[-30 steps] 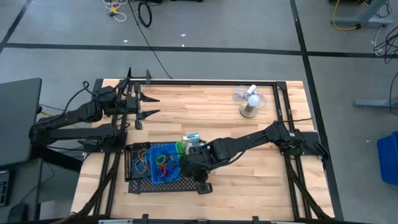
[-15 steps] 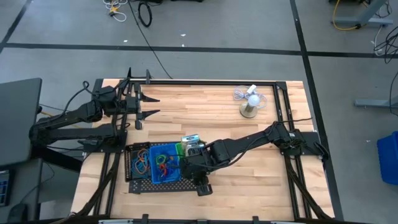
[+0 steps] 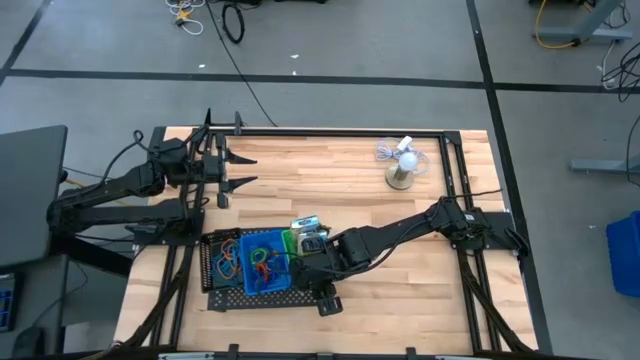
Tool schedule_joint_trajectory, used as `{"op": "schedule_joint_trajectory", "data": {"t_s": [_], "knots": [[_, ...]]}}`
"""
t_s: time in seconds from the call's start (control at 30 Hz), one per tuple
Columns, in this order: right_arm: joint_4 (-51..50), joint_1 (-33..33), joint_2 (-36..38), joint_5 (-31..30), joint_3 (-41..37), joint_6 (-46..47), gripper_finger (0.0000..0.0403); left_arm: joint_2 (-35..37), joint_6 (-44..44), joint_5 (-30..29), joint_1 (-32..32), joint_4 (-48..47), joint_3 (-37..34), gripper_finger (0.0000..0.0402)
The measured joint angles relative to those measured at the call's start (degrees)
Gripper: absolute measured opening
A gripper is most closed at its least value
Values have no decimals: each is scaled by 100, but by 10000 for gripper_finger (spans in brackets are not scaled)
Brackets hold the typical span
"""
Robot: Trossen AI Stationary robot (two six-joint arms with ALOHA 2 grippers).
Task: Pick & Place Office Desk Supplies
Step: Put the black bin with the rubber bands on the shelf
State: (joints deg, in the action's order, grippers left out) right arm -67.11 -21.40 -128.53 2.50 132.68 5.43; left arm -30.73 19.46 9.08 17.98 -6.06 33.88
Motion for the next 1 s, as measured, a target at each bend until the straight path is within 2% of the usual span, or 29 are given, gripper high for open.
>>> {"op": "schedule_joint_trajectory", "data": {"t_s": [0.5, 0.9, 1.0], "knots": [[-117, -130, 93, -815, 222, -186, 170, 0, 54, 1, 1, -28, 1, 188], [0, -301, 179, -1187, 225, -512, 170, 1, 63, 164, 0, -2, 1, 188], [-13, -389, 202, -1491, 225, -634, 169, 21, 17, 173, 0, -4, 1, 188]]}}
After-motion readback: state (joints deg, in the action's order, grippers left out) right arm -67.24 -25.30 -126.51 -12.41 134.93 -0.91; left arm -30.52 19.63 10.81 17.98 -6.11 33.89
